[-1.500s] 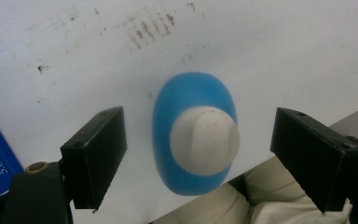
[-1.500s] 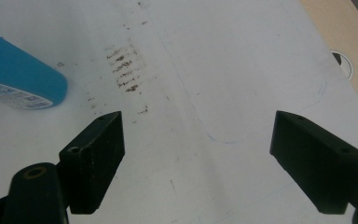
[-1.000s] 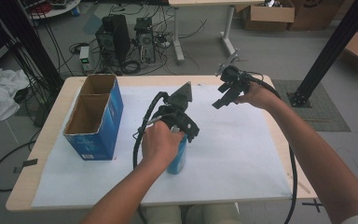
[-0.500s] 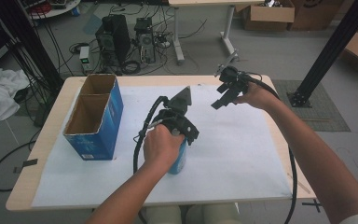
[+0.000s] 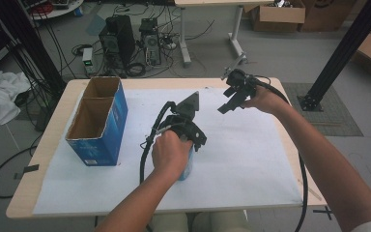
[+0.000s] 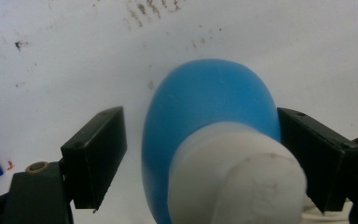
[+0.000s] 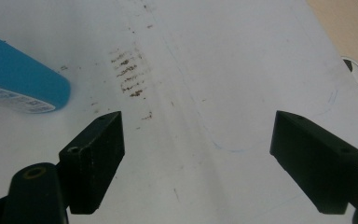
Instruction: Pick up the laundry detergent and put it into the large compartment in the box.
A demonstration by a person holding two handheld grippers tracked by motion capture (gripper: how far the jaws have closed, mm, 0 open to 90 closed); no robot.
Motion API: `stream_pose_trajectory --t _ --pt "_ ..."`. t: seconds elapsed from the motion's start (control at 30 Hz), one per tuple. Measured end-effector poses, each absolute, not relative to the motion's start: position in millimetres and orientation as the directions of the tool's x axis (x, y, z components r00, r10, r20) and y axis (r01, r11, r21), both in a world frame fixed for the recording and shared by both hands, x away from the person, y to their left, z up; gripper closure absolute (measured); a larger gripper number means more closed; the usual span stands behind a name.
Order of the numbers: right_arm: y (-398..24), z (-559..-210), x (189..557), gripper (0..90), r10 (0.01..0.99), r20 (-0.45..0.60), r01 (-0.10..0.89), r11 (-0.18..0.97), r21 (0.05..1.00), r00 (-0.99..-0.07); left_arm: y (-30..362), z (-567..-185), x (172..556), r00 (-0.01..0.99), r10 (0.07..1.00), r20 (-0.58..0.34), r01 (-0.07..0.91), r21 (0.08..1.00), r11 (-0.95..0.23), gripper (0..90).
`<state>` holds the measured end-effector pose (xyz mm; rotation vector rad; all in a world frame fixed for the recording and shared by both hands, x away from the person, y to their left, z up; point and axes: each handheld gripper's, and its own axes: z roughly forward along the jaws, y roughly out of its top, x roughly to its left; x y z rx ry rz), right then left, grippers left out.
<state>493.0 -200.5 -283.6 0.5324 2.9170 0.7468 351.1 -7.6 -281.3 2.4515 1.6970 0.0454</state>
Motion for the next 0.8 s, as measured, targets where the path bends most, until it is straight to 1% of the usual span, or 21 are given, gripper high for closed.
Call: stream_pose_trajectory --t 0.43,0.6,0.7,0.8 --pt "-202.2 -284.3 492.7 17.6 0.357 0.009 0.316 0.815 0.486 -0.934 -9.1 -287.9 351.9 0.348 0.935 -0.061 0.932 0.134 -0.338 19.5" --pt "-202.9 -284.4 492.8 17.6 0.356 0.008 0.315 0.815 0.486 -0.935 -10.0 -289.1 351.9 0.344 0.938 -0.055 0.933 0.137 -0.334 21.0" --pt "-202.8 -284.1 492.3 17.7 0.354 0.008 0.313 0.815 0.487 -0.935 -10.7 -289.2 351.4 0.347 0.937 -0.052 0.932 0.133 -0.337 24.2" --pt "-202.8 -284.0 492.2 17.7 0.353 0.008 0.311 0.815 0.488 -0.936 -9.9 -288.8 351.5 0.347 0.936 -0.052 0.932 0.136 -0.337 24.4"
